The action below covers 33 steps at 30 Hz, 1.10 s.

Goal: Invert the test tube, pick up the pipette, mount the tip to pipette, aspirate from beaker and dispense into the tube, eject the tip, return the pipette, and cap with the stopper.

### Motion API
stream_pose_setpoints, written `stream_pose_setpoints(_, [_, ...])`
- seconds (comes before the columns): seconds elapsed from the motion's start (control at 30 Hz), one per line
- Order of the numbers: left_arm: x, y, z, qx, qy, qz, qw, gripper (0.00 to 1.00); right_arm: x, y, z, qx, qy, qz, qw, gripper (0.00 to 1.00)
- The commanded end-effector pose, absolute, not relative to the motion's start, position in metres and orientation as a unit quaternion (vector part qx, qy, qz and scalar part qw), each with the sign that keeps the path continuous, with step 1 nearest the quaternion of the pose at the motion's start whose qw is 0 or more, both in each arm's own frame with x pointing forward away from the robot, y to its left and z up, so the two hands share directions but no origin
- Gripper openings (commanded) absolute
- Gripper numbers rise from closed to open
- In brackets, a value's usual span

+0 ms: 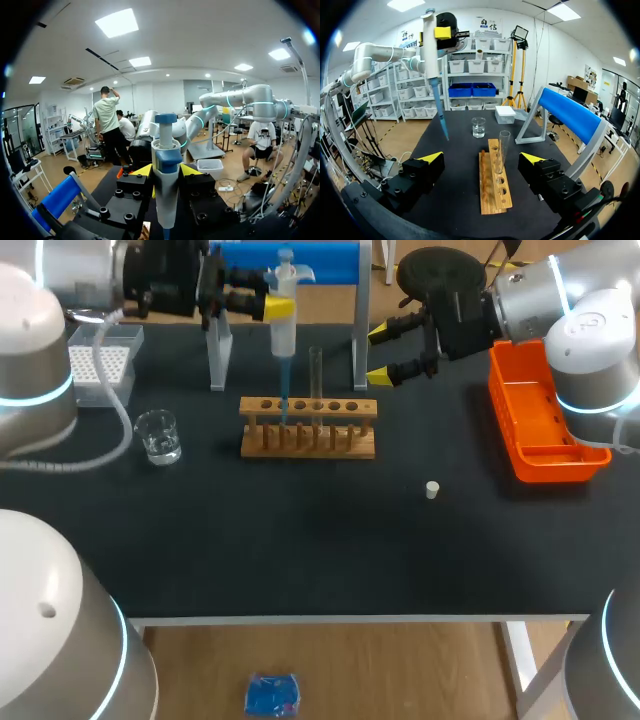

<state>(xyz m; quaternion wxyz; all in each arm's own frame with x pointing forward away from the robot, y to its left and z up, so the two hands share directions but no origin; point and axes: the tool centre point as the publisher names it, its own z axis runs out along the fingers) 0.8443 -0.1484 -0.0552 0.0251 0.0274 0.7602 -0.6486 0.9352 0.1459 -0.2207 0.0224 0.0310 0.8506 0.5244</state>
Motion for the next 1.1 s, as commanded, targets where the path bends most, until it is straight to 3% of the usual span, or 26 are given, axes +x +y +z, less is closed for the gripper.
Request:
stream_pose_setpoints(0.03, [0.831, -0.156, -0.061, -0.017, 0.749, -0.657, 0.082, 0.00, 0.935, 0.145, -0.221, 0.031, 0.851, 0.524, 0.022, 1.00])
stream_pose_setpoints(1.1, [0.817, -0.187, -0.091, 0.004, 0.747, -0.663, 0.040, 0.00, 0.935, 0.145, -0.221, 0.031, 0.851, 0.524, 0.022, 1.00])
